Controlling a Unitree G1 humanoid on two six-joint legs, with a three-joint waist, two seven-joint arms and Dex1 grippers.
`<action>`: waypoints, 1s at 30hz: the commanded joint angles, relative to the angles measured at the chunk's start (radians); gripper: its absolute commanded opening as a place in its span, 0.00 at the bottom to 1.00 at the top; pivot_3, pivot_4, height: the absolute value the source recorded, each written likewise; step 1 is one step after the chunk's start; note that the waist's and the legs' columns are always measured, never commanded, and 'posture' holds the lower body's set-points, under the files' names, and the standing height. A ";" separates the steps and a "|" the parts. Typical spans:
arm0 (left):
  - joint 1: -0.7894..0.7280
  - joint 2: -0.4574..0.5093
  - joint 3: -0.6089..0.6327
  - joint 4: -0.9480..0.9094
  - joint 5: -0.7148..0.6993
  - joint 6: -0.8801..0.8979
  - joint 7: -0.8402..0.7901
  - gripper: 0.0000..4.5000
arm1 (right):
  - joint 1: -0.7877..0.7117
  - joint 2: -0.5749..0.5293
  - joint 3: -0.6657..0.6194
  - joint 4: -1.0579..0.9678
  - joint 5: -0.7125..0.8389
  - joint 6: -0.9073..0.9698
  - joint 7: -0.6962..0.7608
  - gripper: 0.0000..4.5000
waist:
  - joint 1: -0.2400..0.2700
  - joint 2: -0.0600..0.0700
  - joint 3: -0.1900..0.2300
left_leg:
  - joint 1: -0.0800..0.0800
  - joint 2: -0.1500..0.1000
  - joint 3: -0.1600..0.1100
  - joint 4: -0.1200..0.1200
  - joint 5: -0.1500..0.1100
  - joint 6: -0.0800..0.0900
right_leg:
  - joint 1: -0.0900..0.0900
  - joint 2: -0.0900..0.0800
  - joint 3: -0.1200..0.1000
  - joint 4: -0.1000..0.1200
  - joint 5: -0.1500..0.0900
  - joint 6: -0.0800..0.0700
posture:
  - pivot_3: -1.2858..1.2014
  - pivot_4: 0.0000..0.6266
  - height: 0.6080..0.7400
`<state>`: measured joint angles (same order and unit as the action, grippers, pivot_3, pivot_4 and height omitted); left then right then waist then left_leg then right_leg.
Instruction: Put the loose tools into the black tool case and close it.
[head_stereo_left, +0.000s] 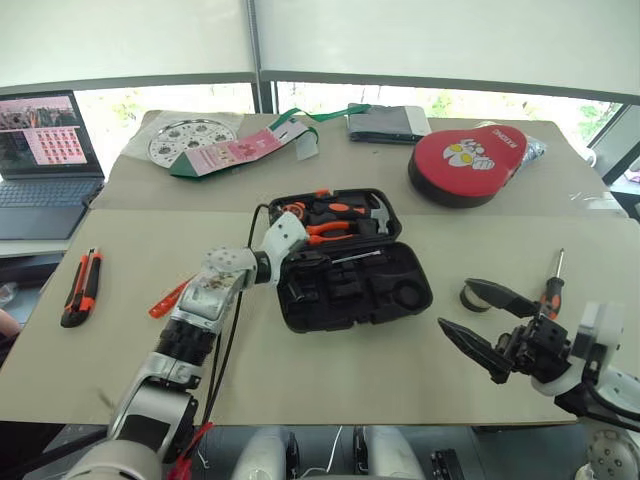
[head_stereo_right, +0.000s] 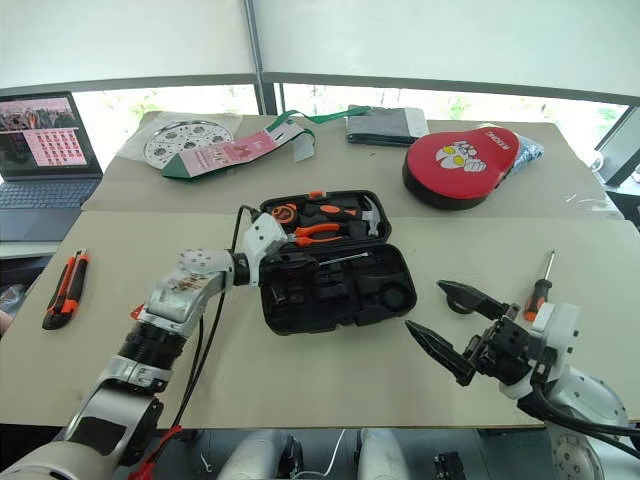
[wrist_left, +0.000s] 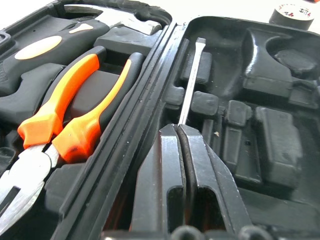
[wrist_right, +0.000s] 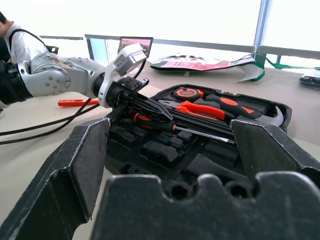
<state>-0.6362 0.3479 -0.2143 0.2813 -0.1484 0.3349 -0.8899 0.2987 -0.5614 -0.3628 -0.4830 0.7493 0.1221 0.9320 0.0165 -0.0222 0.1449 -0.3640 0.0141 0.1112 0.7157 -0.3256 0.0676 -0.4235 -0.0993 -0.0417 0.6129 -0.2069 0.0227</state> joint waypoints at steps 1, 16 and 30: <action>-0.011 -0.008 -0.023 0.014 0.031 -0.009 0.009 0.00 | -0.001 0.004 -0.010 -0.025 0.003 -0.008 -0.008 1.00 | 0.001 0.000 0.000 | 0.000 0.000 0.000 0.000 0.000 0.000 | 0.000 0.000 0.000 0.000 0.000 0.000 | 0.52 0.24 1.00; 0.000 -0.039 0.033 -0.007 -0.017 -0.043 -0.001 0.09 | 0.012 0.016 -0.069 -0.024 -0.035 -0.020 -0.116 1.00 | 0.003 0.002 -0.007 | 0.004 0.000 0.000 0.000 0.000 0.001 | 0.003 -0.001 0.001 0.000 0.000 0.000 | 0.52 0.24 1.00; 0.402 0.306 0.378 -0.237 -0.414 -0.338 -0.567 0.99 | 0.319 0.096 -0.423 0.041 -0.099 0.021 -0.309 1.00 | 0.002 0.004 -0.007 | 0.002 0.000 0.001 -0.003 -0.002 0.002 | 0.000 -0.008 -0.002 0.000 -0.001 -0.001 | 0.52 0.24 1.00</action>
<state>-0.2426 0.6313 0.1249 0.1105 -0.5057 0.0205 -1.4082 0.5942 -0.4733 -0.7337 -0.4213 0.6399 0.1230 0.6520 0.0181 -0.0179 0.1377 -0.3622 0.0139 0.1122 0.7132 -0.3277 0.0699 -0.4234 -0.1083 -0.0442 0.6124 -0.2075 0.0217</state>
